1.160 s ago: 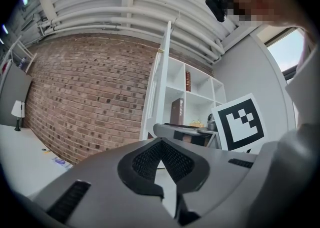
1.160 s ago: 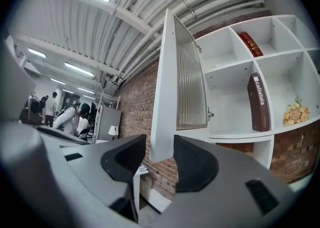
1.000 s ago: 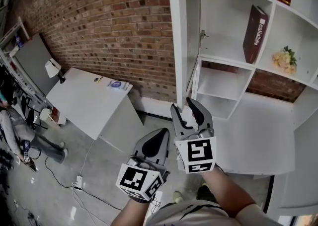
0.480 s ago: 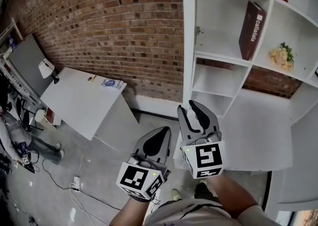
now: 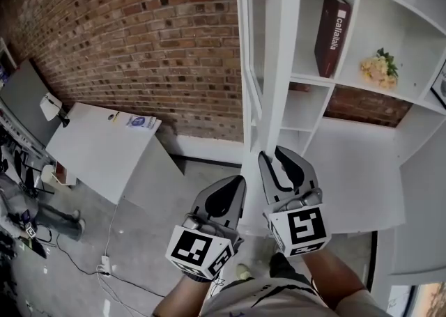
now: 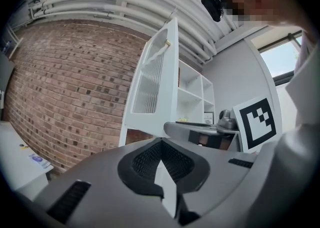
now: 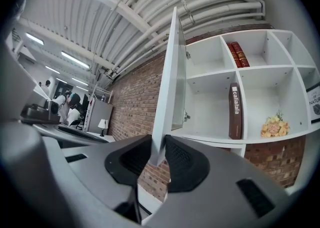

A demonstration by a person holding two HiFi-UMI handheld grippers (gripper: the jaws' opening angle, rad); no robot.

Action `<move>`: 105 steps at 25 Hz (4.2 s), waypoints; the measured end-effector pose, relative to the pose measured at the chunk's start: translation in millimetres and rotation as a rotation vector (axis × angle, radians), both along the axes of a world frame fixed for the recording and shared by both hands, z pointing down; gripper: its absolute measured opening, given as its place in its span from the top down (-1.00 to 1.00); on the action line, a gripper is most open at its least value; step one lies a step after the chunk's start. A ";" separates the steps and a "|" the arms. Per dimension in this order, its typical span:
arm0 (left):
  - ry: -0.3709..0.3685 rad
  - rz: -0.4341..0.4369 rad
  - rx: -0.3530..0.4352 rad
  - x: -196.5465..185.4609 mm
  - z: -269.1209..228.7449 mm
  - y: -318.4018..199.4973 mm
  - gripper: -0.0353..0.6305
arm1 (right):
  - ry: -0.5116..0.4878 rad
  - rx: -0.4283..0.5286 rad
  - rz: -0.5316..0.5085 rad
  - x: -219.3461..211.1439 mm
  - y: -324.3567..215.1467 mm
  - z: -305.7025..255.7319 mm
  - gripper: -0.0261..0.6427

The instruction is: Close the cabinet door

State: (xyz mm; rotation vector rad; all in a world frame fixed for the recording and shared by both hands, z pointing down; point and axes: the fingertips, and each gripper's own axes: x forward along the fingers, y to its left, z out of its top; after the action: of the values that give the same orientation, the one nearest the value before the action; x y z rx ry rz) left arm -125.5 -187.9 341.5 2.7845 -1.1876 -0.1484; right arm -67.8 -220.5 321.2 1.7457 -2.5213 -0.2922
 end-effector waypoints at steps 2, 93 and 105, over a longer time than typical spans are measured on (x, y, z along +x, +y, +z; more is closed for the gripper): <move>0.001 0.013 0.002 9.5 -1.2 -1.4 0.86 | 0.007 0.000 0.005 9.3 0.8 0.5 0.65; -0.029 0.000 0.014 189.7 -7.1 -120.8 0.86 | -0.030 -0.044 0.116 263.2 -145.4 -0.6 0.48; -0.037 0.070 0.022 160.2 -8.4 -83.0 0.86 | -0.087 -0.067 0.116 217.9 -80.4 8.5 0.63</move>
State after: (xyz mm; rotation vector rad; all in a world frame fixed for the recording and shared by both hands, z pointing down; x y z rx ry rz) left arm 34.7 -271.0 333.0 2.8561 -1.1011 -0.1046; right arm 150.0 -300.9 329.7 1.9085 -2.4428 -0.1266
